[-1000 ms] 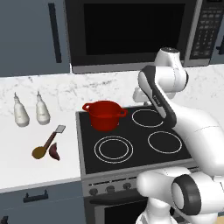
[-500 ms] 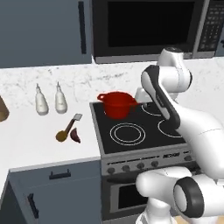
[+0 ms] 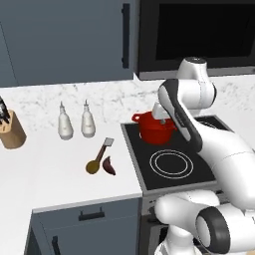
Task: Put the potato and avocado in the pot. Retrieve the spatula and lightly stir the vegetables in the pot.
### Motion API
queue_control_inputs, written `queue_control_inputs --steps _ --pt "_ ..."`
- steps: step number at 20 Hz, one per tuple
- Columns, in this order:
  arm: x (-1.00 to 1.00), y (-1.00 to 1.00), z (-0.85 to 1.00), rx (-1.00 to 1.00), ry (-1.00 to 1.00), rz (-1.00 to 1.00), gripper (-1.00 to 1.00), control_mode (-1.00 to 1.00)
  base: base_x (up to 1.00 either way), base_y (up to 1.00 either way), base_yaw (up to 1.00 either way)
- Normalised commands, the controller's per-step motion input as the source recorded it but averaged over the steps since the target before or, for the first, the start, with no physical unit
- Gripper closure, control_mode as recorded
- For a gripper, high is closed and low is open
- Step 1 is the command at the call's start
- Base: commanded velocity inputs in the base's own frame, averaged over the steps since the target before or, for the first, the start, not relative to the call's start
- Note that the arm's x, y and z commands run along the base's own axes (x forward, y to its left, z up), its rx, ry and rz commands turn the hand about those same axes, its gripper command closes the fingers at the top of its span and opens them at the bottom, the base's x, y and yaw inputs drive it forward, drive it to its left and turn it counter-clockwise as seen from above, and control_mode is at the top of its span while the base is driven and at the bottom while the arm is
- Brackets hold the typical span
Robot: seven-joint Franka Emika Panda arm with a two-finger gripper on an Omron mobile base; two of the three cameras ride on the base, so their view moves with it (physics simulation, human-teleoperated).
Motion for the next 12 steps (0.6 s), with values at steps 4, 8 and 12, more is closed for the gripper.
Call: queue_control_inputs --steps 4,8,12 --pt "0.00 0.00 0.00 0.00 0.00 0.00 -1.00 1.00 0.48 0.00 0.06" --pt "0.00 0.00 0.00 0.00 0.00 0.00 -1.00 1.00 0.02 0.00 0.02" --pt "0.00 0.00 0.00 0.00 0.00 0.00 -1.00 1.00 0.00 0.00 0.00"
